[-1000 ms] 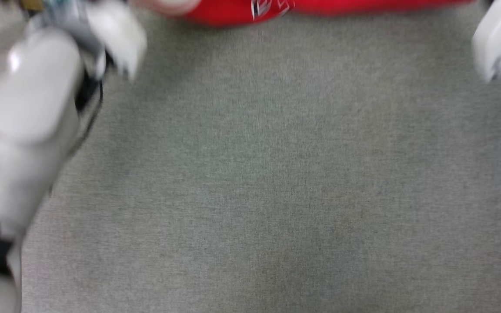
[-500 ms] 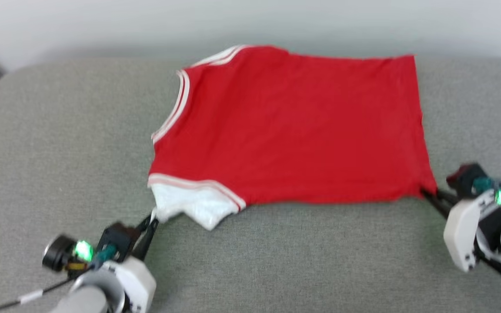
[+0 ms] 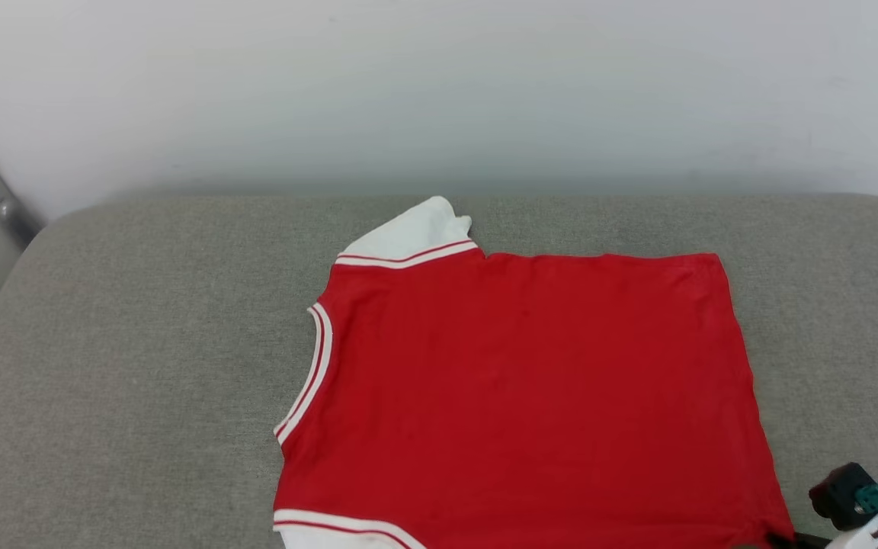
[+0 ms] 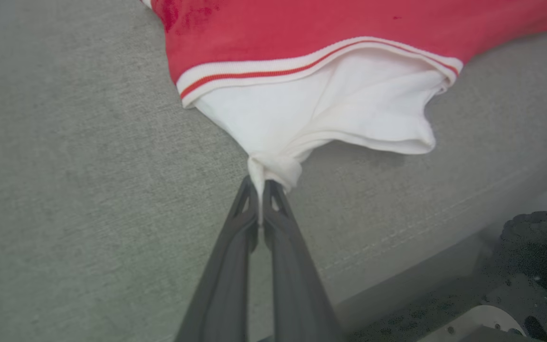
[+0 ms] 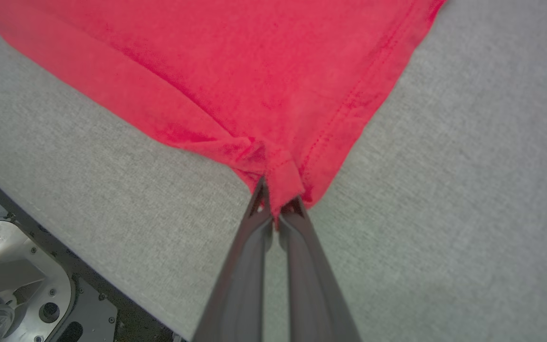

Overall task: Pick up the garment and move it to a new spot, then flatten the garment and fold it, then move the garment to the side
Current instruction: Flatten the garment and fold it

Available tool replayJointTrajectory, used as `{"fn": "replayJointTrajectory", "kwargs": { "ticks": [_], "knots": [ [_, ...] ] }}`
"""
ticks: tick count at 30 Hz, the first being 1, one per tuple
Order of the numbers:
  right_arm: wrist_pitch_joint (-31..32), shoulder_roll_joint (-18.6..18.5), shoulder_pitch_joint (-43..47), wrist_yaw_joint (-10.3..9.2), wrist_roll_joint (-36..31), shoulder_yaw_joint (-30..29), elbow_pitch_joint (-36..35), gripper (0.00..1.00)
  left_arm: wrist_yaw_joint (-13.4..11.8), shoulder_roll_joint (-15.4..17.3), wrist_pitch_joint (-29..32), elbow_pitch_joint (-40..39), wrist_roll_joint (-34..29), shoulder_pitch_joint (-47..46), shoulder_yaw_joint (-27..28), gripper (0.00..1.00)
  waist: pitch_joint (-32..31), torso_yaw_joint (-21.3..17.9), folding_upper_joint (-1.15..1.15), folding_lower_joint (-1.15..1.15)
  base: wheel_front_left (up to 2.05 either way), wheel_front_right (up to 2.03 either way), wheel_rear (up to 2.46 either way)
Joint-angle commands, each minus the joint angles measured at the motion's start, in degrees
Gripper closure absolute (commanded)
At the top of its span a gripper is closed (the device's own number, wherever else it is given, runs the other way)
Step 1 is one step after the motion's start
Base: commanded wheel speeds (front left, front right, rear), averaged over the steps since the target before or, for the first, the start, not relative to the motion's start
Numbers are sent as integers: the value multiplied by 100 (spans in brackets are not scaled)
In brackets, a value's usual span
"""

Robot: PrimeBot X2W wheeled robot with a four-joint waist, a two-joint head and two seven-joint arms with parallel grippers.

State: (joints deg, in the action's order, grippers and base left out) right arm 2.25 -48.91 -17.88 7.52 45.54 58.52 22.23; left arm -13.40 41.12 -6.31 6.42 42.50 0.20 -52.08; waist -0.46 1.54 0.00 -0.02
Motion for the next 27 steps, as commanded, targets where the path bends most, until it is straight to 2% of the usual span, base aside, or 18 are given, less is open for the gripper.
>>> {"fn": "replayJointTrajectory", "kwargs": {
  "ticks": [1, 7, 13, 18, 22, 27],
  "knots": [
    [20, -67, 97, -6, 28, -62, -17, 100, -27, 0, 16, -39, 33, 81, -22, 100, -33, -9, 0, 2, 0, 0, 0],
    [255, -170, 811, -6, -71, -653, -382, 100, -152, 123, 202, -368, 148, 386, -101, 100, -86, 3, 0, 2, 0, 0, 0],
    [404, -53, 1064, -6, -364, -1374, -676, 100, -162, 262, 176, -529, -68, -16, 4, 100, -97, 15, 0, 2, 0, 0, 0],
    [549, 76, 922, -6, -655, -1897, -884, 100, 78, 264, 307, -412, -355, -692, 20, 100, -24, -25, 0, 2, 0, 0, 0],
    [691, 159, 704, -6, -796, -2222, -1043, 100, 285, 131, 387, -192, -541, -1432, 124, 100, 182, -70, 0, 2, 0, 0, 0],
    [878, 224, 335, -5, -932, -2453, -1175, 100, 662, -69, 500, 304, -720, -2350, 167, 100, 594, -181, 0, 2, 0, 0, 0]
  ]
}}
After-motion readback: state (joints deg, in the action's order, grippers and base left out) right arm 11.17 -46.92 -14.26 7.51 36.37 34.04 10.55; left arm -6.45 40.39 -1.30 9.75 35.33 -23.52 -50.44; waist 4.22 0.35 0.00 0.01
